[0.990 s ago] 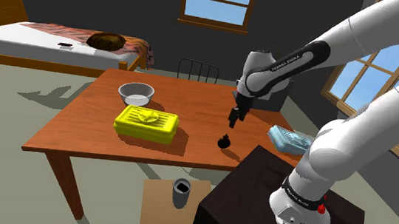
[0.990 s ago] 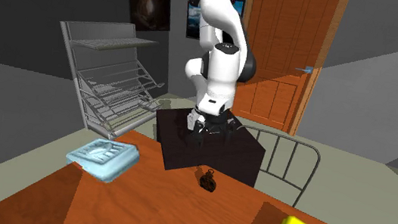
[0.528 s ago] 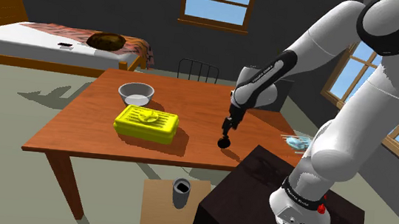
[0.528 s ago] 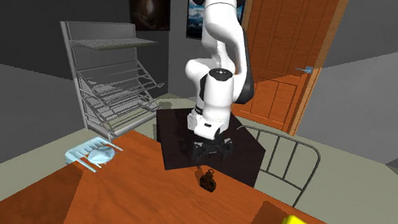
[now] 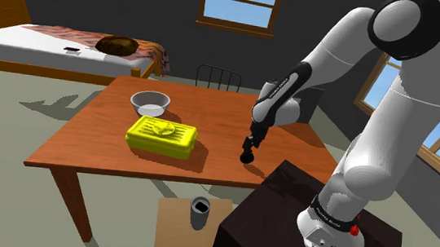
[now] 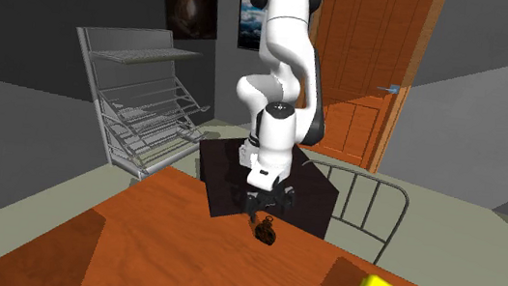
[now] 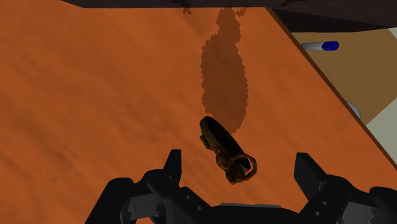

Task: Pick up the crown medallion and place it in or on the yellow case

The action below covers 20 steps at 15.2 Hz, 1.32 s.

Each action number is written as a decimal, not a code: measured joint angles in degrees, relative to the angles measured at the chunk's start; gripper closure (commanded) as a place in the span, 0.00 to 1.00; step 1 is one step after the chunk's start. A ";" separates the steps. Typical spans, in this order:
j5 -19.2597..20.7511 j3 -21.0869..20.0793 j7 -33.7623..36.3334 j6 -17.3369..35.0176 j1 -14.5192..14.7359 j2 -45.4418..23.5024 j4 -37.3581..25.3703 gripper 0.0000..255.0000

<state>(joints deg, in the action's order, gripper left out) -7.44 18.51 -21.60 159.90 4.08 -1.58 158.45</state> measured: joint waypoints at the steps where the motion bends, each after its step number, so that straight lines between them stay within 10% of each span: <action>1: -0.10 -0.02 -0.08 0.08 0.00 -0.09 -0.01 0.00; 4: -0.20 -0.03 -0.15 0.15 0.00 -0.17 -0.02 0.00; 5: -0.20 -0.03 -0.15 0.15 0.00 -0.17 -0.02 1.00; 20: 4.10 0.49 3.10 -3.53 -0.37 3.91 0.04 1.00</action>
<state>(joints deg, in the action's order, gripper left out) -3.34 18.99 -18.50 156.36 3.72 2.33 158.49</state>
